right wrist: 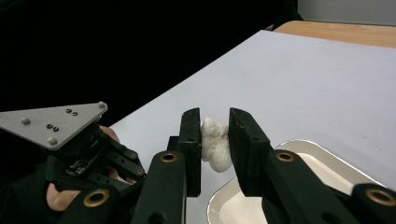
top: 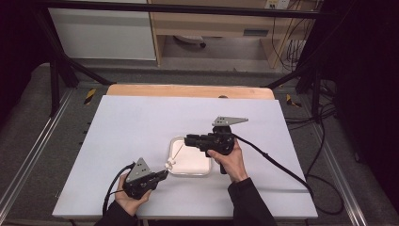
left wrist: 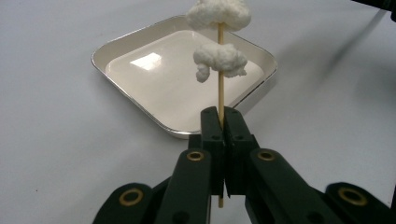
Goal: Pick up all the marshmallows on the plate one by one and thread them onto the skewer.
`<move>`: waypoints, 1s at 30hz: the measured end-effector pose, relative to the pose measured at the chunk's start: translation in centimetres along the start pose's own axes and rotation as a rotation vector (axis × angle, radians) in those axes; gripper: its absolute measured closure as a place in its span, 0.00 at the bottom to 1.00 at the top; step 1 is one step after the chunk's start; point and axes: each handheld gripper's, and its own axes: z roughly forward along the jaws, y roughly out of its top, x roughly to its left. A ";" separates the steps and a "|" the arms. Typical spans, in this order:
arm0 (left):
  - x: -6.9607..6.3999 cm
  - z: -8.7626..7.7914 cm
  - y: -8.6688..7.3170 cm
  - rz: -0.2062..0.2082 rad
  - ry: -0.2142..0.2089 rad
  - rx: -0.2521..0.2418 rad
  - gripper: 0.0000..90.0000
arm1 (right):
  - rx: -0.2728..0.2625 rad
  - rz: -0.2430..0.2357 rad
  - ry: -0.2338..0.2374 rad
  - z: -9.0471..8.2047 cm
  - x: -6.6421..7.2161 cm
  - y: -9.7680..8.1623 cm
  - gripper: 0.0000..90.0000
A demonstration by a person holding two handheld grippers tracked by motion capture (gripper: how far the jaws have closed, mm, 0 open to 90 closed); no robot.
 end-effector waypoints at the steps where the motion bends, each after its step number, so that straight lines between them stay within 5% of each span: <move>1: 0.0 0.0 0.0 0.000 0.000 0.000 0.98 | 0.000 0.002 0.003 0.1 0.0 0.0 0.84; 30: -0.2 0.2 -0.1 0.034 0.012 0.030 0.99 | 0.061 0.041 0.057 1.7 -0.1 -1.5 0.89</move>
